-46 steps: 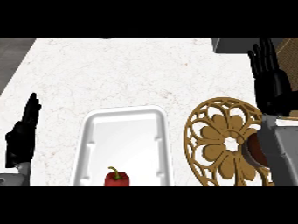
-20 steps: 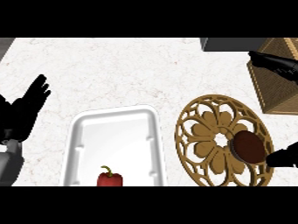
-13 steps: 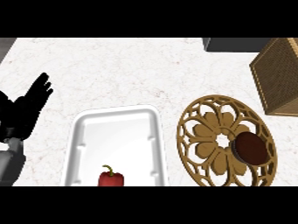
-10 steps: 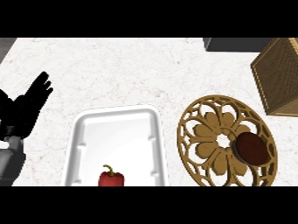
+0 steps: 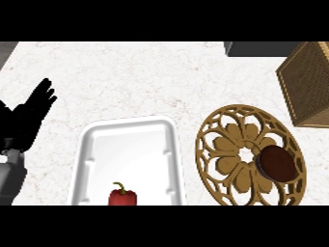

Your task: Pick the cupcake from the placemat and place it in the basket

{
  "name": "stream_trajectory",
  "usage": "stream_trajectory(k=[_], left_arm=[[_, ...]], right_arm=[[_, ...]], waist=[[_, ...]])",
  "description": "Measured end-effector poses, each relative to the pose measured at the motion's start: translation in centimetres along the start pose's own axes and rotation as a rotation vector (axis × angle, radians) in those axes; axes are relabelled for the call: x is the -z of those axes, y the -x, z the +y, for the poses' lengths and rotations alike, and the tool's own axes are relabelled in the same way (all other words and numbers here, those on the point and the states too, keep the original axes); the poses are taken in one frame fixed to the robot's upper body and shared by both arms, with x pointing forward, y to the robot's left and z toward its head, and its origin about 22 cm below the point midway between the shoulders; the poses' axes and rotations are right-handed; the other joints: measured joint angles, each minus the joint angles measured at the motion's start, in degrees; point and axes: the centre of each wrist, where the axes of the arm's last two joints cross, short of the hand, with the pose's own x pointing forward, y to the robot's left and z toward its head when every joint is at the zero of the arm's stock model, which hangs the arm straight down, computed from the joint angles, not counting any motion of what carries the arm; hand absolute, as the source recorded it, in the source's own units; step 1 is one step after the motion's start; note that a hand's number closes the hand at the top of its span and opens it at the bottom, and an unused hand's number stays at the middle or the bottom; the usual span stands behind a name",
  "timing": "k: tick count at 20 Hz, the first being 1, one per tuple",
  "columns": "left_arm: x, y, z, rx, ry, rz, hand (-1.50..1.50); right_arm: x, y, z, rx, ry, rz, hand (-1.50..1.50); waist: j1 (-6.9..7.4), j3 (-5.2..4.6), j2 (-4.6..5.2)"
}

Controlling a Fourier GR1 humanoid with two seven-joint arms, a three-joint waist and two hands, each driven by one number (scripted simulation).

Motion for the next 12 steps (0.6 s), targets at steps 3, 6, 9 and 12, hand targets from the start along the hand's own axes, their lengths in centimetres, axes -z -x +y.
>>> stream_trajectory(k=[3,6,9,12], left_arm=[[-0.3,0.0,-0.6,0.000,-0.005,0.001,0.00],[-0.4,0.0,-0.3,-0.001,-0.008,0.009,0.00],[-0.7,0.3,-0.4,0.002,-0.011,0.005,0.00],[-0.1,0.5,0.0,0.000,-0.016,0.005,0.00]], right_arm=[[-1.3,1.8,-0.3,0.053,0.001,-0.026,-1.50],[-2.1,3.8,0.7,0.095,0.034,-0.059,-1.50],[-1.6,5.5,2.9,0.127,0.043,-0.087,-1.50],[-0.9,6.9,5.5,0.141,0.040,-0.097,-1.50]], waist=[[-0.13,0.04,-0.05],[-0.44,0.07,-0.09],[-0.47,0.08,-0.10],[-0.56,0.08,-0.05]])
